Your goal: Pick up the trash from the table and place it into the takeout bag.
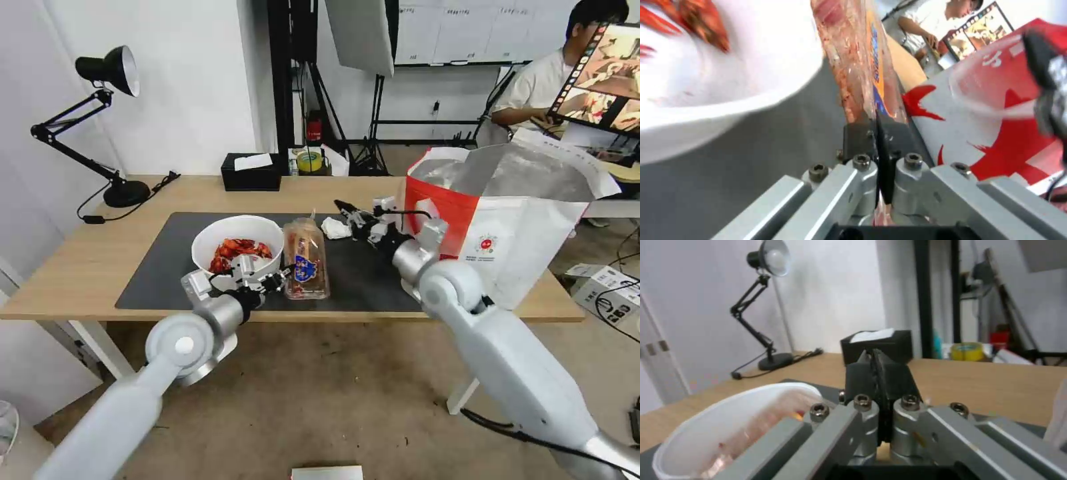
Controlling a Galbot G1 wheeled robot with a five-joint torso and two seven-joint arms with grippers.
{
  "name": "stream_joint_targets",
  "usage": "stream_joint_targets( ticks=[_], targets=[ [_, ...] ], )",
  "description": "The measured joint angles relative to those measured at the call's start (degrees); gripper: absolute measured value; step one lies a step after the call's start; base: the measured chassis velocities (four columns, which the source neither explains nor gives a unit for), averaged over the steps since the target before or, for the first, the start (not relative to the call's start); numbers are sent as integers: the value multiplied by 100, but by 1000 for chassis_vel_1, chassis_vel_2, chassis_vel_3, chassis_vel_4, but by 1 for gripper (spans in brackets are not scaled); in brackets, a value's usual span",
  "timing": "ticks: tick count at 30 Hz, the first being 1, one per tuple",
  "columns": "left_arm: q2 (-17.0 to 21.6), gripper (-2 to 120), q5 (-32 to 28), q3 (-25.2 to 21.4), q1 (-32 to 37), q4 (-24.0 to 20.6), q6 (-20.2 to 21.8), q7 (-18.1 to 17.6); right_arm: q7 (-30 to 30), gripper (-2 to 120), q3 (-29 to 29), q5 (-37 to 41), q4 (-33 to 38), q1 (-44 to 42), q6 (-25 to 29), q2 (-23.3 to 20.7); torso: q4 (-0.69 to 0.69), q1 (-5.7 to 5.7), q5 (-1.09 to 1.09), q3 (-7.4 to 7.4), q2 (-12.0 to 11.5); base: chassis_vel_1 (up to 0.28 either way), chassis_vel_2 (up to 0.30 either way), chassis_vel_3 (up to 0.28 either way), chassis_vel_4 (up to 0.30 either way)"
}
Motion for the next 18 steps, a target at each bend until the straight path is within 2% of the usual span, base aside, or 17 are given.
stream_joint_targets(
  ticks=[6,12,14,18],
  targets=[
    [163,0,-182,-293,154,-309,-10,1,144,0,438,-484,564,-1197,277,-30,0,0,1,0,0,0,0,0,0],
    [165,0,-252,-406,233,-506,-56,-3,149,0,764,-667,902,-2003,339,20,-1,0,1,0,0,0,0,0,0],
    [165,0,-267,-435,238,-552,-65,-4,150,9,836,-700,984,-2163,348,27,-1,0,1,0,0,0,0,0,0],
    [170,0,-292,-484,228,-621,-75,-4,152,12,950,-748,1115,-2361,361,37,0,-1,0,-1,0,0,0,0,0]
  ],
)
